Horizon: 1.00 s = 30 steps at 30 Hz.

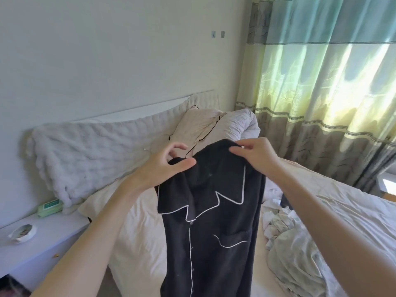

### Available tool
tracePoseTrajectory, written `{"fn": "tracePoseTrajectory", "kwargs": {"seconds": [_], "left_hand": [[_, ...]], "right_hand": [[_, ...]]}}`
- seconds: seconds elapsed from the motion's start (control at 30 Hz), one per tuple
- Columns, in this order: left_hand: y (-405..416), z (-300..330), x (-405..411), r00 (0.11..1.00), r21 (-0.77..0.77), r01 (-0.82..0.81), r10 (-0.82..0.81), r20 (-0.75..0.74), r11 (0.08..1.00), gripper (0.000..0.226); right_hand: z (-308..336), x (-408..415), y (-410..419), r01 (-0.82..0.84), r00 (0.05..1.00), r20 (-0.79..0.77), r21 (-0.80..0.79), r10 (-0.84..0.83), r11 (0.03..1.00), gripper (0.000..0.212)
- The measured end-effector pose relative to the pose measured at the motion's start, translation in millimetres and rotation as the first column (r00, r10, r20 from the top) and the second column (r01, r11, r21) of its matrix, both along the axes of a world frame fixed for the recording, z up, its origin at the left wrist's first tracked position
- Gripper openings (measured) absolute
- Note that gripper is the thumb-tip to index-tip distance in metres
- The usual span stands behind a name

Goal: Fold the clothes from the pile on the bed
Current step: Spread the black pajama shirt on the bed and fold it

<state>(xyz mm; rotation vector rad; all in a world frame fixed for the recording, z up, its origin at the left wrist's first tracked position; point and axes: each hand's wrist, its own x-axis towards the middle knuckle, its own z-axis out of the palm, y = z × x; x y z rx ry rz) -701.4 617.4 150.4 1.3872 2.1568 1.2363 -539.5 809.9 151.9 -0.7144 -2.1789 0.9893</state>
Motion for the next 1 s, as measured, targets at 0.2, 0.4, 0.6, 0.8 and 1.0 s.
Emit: {"fn": "tracePoseTrajectory", "kwargs": {"seconds": [0.2,0.4,0.6,0.8,1.0], "left_hand": [[-34,12,-32,0.929,-0.011,0.274,-0.262,0.260,0.962,0.040],[-18,18,-25,0.977,-0.096,0.159,-0.171,-0.127,0.983,0.044],[-4,18,-11,0.977,0.336,-0.084,0.144,-0.159,0.938,0.020],[-2,19,8,0.961,0.445,-0.188,0.258,-0.103,0.876,0.008],[-21,23,28,0.968,0.403,-0.249,0.235,0.085,0.881,0.013]], "right_hand": [[9,21,41,0.127,0.990,-0.042,-0.154,-0.135,0.980,0.028],[28,25,46,0.157,0.986,-0.040,-0.122,-0.163,0.980,0.027],[41,41,36,0.135,0.991,0.022,0.034,-0.135,0.990,0.014],[29,58,28,0.095,0.967,0.206,0.251,-0.149,0.963,0.023],[24,73,17,-0.030,0.995,0.100,0.228,0.007,0.973,0.013]]}}
